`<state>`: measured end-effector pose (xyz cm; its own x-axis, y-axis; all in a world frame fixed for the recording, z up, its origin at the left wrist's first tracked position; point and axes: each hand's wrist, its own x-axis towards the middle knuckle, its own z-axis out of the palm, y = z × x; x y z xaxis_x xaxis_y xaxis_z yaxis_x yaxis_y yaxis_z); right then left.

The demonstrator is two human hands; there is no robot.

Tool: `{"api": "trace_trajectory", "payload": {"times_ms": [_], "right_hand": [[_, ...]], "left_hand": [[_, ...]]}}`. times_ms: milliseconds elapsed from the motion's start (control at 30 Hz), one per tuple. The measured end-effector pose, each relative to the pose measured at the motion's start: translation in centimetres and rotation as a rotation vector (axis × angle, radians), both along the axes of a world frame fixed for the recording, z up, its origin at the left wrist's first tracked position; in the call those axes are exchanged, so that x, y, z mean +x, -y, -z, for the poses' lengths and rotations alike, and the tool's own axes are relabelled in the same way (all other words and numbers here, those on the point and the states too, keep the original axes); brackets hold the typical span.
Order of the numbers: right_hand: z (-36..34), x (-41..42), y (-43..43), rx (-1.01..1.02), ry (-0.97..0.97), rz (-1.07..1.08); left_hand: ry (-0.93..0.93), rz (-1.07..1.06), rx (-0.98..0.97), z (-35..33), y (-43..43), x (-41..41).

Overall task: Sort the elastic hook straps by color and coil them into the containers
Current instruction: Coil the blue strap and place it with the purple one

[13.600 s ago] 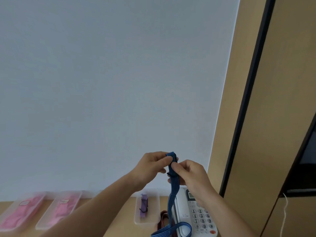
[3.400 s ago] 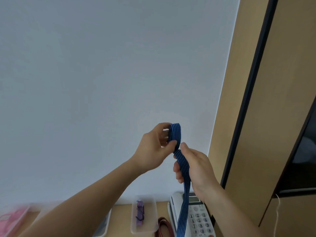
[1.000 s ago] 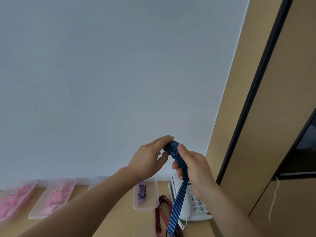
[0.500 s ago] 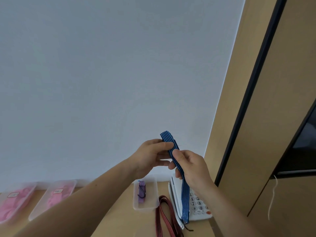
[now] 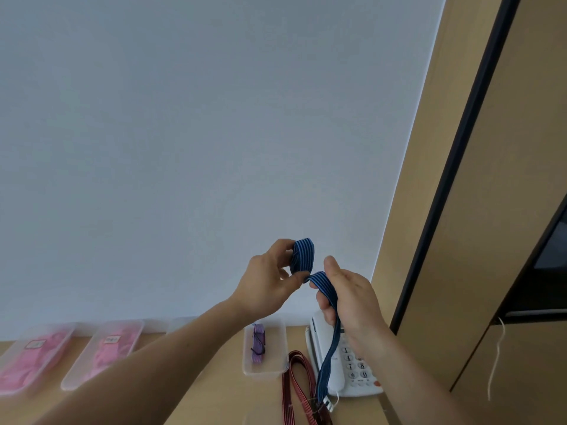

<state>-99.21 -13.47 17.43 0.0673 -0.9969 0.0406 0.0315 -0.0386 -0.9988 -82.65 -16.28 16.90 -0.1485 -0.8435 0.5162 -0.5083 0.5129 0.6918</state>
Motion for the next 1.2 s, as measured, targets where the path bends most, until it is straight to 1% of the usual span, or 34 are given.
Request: {"api": "trace_trajectory", "payload": {"times_ms": [133,267,400,500,567,600,667,767,800,833,900,1000,1100,1200], "right_hand": [[0.1,0.1,-0.1,0.003,-0.008,-0.002],[0.0,0.1,-0.1,0.017,-0.021,0.002],[0.0,0.0,0.1,0.037,-0.02,-0.001],[0.4,-0.1,0.0,0.037,-0.015,-0.016],[0.6,-0.2,0.0,0.054,0.016,-0.018],[0.7,-0.3,-0.1,0.054,0.033,-0.017],[0.6,-0.5,-0.1,0.03,0.056,-0.02],[0.4,-0.6,-0.3,-0.029,0.073,-0.043],[0.3,-0.5,-0.4,-0.047,0.054,-0.049],[0.4,-0.4,-0.5,-0.066,0.025,-0.051],[0.4,-0.2,-0.7,-0.096,-0.014,-0.049],[0.2,-0.2,-0.6,-0.115,-0.036,-0.029],[0.2,-0.4,-0.4,-0.105,-0.079,-0.018],[0.5,-0.5,-0.3,-0.064,-0.158,-0.001]], "left_hand": [[0.221,-0.002,-0.172,0.2,-0.1,0.2],[0.451,-0.048,-0.435,0.0,-0.3,-0.2],[0.539,-0.03,-0.613,0.3,0.1,-0.4],[0.566,-0.041,-0.637,0.9,0.5,-0.2],[0.501,0.005,-0.544,1.2,0.6,0.0],[0.42,0.042,-0.446,1.2,0.6,0.0],[0.179,0.104,-0.142,0.8,0.2,-0.1],[-0.333,0.177,0.409,-0.7,-0.2,-0.6],[-0.444,0.211,0.553,-1.3,-0.2,-0.7],[-0.489,0.252,0.642,-1.8,-0.3,-0.8],[-0.496,0.332,0.671,-2.2,-0.6,-0.8],[-0.501,0.366,0.653,-2.2,-0.7,-0.8],[-0.539,0.296,0.653,-2.2,-0.6,-0.8],[-0.528,0.182,0.58,-2.2,-0.6,-0.8]]}}
